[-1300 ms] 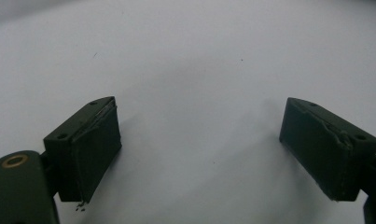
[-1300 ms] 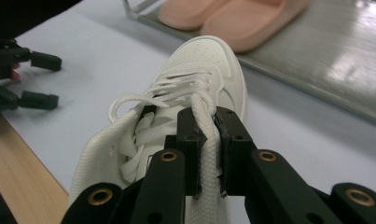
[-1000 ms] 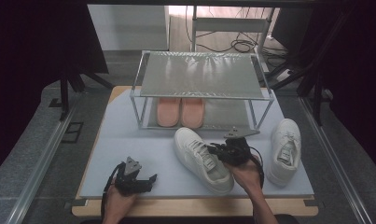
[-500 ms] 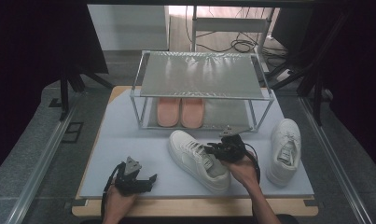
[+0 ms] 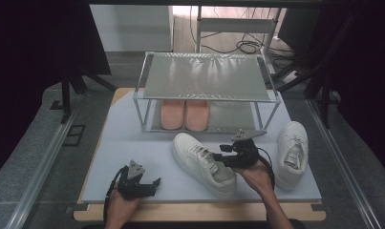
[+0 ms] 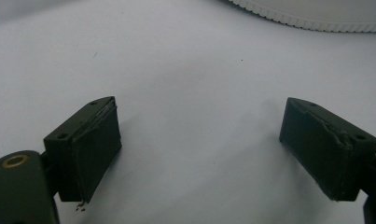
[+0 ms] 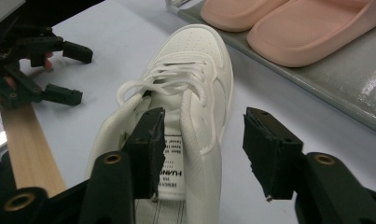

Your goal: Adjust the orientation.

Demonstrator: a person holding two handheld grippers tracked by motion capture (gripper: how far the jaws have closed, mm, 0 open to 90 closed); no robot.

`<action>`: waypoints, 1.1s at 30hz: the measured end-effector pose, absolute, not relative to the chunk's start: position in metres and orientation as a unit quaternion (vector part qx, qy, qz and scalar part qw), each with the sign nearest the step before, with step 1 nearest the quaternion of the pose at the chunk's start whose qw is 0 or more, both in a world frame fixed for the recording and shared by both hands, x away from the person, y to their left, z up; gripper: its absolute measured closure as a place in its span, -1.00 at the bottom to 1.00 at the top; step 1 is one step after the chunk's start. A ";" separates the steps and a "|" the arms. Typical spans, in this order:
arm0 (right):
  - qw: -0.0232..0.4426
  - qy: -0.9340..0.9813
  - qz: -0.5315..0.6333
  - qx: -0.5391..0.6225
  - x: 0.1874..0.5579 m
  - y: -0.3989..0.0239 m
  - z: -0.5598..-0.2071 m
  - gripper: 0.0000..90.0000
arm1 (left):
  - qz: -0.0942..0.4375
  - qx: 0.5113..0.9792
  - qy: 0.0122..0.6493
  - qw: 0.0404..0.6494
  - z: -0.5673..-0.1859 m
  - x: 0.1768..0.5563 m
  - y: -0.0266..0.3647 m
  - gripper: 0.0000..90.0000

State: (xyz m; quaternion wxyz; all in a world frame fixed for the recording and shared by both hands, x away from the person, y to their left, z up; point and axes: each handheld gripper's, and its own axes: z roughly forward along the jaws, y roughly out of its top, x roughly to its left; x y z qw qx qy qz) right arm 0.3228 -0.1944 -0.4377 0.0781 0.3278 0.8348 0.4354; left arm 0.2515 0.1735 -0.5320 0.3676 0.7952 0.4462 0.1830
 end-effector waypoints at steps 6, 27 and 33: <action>0.083 0.844 0.420 0.323 0.317 -0.205 -0.433 -0.04 | 0.184 0.796 0.445 0.367 -0.532 0.252 0.174 -0.74; 0.043 0.896 0.291 0.332 0.319 -0.202 -0.438 0.02 | 0.183 0.798 0.444 0.365 -0.532 0.251 0.174 -0.74; 0.026 0.905 0.249 0.342 0.328 -0.196 -0.440 0.11 | 0.183 0.798 0.444 0.364 -0.532 0.251 0.174 -0.74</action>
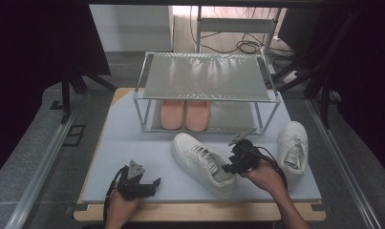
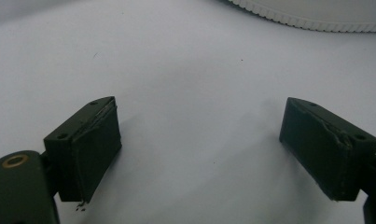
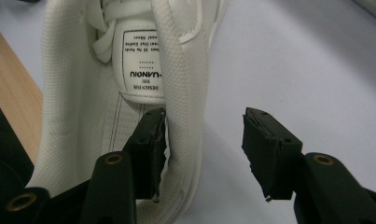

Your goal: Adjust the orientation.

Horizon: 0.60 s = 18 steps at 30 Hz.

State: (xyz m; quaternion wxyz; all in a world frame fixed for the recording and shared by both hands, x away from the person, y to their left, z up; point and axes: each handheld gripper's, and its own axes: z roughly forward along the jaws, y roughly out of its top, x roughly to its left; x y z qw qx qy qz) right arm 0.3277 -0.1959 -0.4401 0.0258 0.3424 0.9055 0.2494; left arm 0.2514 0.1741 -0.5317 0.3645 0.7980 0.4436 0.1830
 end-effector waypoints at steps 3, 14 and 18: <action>0.016 0.909 0.236 0.342 0.330 -0.195 -0.441 0.14 | 0.183 0.798 0.443 0.365 -0.532 0.251 0.174 -0.74; -0.010 0.916 0.209 0.341 0.335 -0.182 -0.445 0.26 | 0.183 0.798 0.443 0.365 -0.532 0.252 0.174 -0.74; -0.014 0.918 0.196 0.344 0.337 -0.180 -0.446 0.30 | 0.183 0.798 0.443 0.365 -0.532 0.252 0.174 -0.74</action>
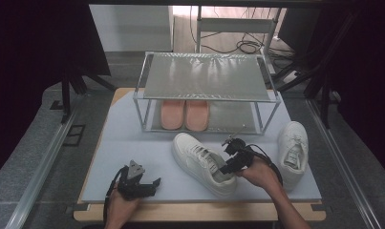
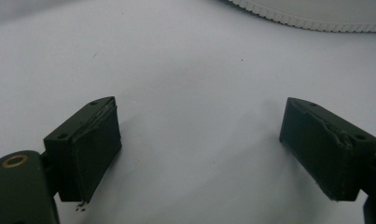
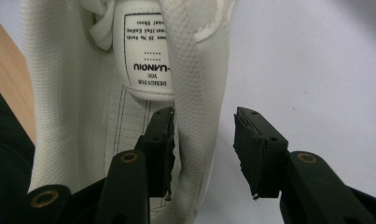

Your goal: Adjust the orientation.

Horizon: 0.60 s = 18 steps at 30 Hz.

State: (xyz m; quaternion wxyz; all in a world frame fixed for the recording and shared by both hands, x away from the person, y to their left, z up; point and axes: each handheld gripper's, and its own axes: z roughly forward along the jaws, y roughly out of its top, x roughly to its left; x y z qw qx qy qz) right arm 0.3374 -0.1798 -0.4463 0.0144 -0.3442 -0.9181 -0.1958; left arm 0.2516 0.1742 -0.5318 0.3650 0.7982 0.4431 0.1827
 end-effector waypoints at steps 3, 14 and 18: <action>0.016 -0.921 -0.186 -0.343 0.338 -0.178 -0.446 0.30 | 0.183 0.798 0.443 0.365 -0.532 0.252 0.174 -0.74; 0.022 -0.921 -0.154 -0.357 0.345 -0.168 -0.450 0.40 | 0.183 0.798 0.443 0.365 -0.532 0.252 0.174 -0.74; 0.031 -0.921 -0.149 -0.360 0.345 -0.165 -0.450 0.57 | 0.183 0.798 0.443 0.365 -0.532 0.252 0.174 -0.74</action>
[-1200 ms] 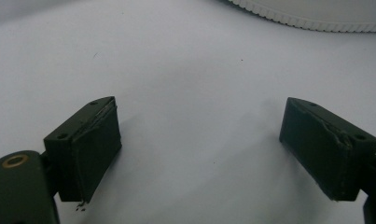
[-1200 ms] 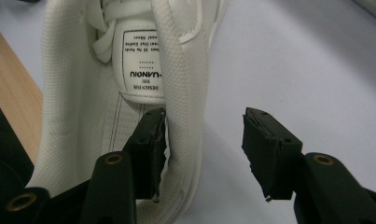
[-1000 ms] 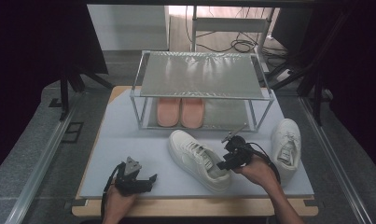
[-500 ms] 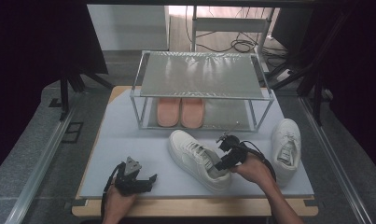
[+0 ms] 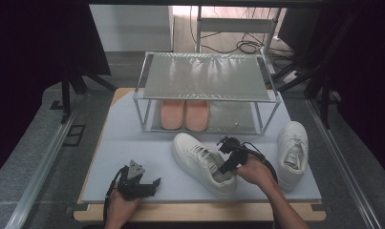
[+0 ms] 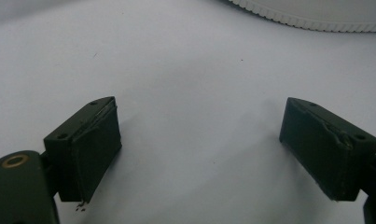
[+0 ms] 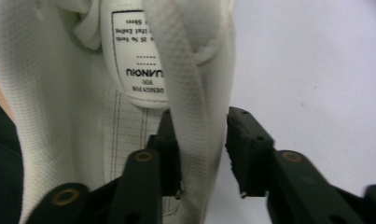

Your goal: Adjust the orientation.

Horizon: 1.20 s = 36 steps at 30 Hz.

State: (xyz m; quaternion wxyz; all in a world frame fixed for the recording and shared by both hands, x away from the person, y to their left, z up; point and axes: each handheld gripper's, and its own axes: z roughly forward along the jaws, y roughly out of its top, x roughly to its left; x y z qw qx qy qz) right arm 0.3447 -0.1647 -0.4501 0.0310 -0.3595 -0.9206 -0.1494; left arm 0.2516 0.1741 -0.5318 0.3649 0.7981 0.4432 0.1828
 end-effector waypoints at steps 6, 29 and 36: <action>0.013 -0.923 -0.139 -0.358 0.343 -0.162 -0.448 0.71 | 0.183 0.798 0.443 0.365 -0.532 0.252 0.174 -0.74; 0.049 -0.894 -0.220 -0.388 0.340 -0.190 -0.436 0.83 | 0.183 0.798 0.443 0.365 -0.532 0.252 0.174 -0.74; 0.050 -0.890 -0.236 -0.388 0.336 -0.196 -0.420 0.82 | 0.183 0.797 0.444 0.366 -0.532 0.252 0.174 -0.74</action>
